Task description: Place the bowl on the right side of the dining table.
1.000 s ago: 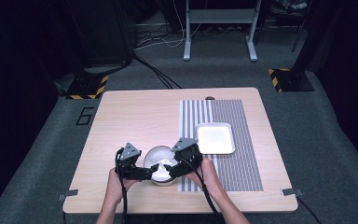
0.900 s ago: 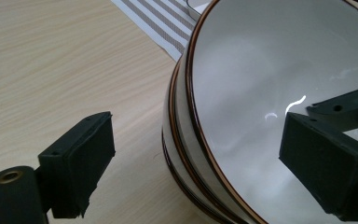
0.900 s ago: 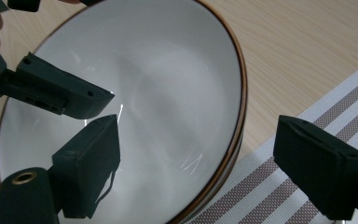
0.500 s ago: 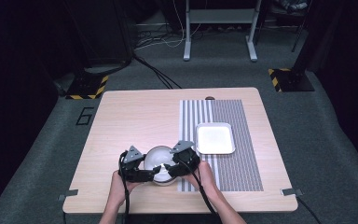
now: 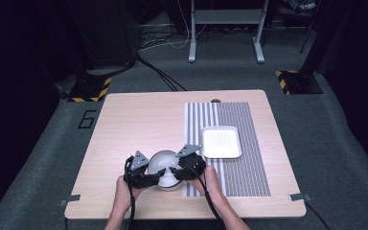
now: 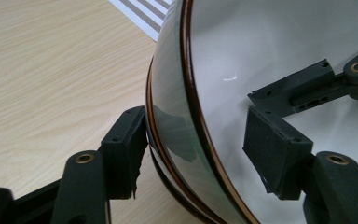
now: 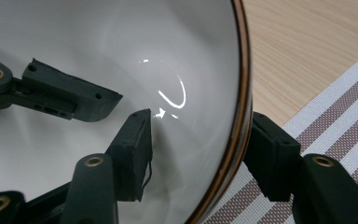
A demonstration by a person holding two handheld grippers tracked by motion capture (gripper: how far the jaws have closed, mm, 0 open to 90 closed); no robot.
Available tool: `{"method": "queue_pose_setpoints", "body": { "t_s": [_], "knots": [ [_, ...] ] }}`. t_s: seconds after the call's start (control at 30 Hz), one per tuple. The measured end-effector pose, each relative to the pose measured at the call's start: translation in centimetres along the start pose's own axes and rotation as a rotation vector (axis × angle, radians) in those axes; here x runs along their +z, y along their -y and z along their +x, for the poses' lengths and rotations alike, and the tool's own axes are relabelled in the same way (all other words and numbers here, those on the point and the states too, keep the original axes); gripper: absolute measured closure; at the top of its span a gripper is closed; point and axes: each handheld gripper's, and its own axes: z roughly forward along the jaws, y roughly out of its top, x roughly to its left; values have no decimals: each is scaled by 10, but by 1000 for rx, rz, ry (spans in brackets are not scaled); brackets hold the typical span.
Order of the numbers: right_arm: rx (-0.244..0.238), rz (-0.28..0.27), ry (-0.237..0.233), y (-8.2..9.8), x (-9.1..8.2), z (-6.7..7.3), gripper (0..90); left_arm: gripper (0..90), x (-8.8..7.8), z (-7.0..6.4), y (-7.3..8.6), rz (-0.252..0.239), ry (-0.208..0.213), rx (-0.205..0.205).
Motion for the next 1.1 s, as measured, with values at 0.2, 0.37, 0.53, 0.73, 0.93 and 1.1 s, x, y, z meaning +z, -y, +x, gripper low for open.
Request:
{"method": "queue_pose_setpoints", "body": {
  "t_s": [0.2,0.37,0.53,0.73,0.93,1.1],
  "knots": [
    [-18,-1,28,-1,-2,3,470,435,3,-2,2,10,-25,0],
    [-27,0,56,-2,-3,6,481,462,3,-3,2,14,-38,1],
    [-27,4,62,-3,-4,7,497,497,1,-3,1,16,-49,6],
    [-28,-1,72,-3,-4,7,506,503,1,-2,0,20,-51,12],
    [-38,-11,91,-5,-7,8,557,549,-2,-3,-2,11,-73,18],
    [-42,-24,111,-5,-8,10,591,600,-3,-3,-3,-20,-97,30]
  ]
}}
